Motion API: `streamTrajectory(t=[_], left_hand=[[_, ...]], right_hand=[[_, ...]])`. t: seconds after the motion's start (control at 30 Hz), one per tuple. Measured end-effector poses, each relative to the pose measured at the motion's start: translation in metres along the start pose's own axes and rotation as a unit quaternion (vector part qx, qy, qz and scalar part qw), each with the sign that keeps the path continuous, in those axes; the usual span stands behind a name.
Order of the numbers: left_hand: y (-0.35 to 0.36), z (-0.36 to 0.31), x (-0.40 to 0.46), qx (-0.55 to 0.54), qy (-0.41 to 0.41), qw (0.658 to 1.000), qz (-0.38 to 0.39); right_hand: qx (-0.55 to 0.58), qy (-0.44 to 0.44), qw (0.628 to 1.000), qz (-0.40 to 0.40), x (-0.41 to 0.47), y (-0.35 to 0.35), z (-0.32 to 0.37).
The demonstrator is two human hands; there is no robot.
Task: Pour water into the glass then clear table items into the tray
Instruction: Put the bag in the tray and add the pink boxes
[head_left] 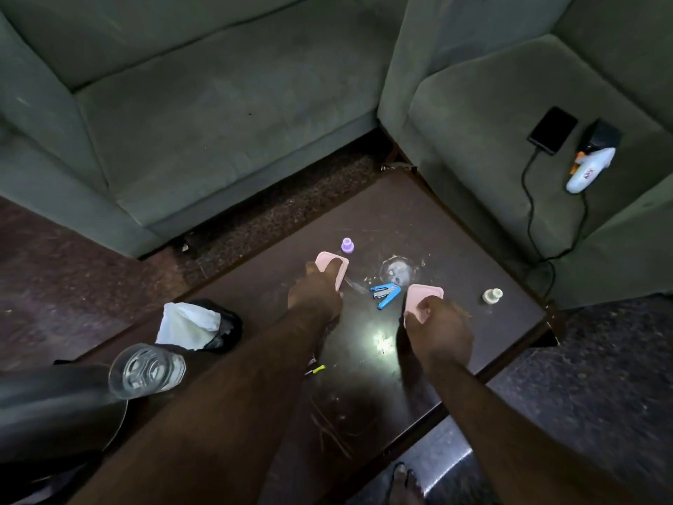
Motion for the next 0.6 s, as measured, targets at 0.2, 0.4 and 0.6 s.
streamTrajectory(t=[0.2,0.4,0.6], left_hand=[[-0.027,0.009,-0.015,-0.054,0.004,0.999,-0.004],[-0.134,0.068,-0.038,-0.092,0.015,0.992,-0.084],[-0.245,0.199,-0.091,-0.128,-0.059,0.983,-0.121]], right_hand=[[0.024,0.036,0.998,0.055,0.011,0.01,0.002],[0.002,0.054,0.997,0.063,0.005,-0.018,0.021],[-0.008,-0.005,0.999,0.053,-0.016,-0.065,0.154]])
Point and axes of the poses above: each hand's wrist, its own x-axis towards the middle knuckle, its own y-axis out of the palm, z = x × y, the point moved 9 cm from there along x, towards the middle knuckle, and after that the axes turned 12 degrees about -y, right-handed, at the moved point
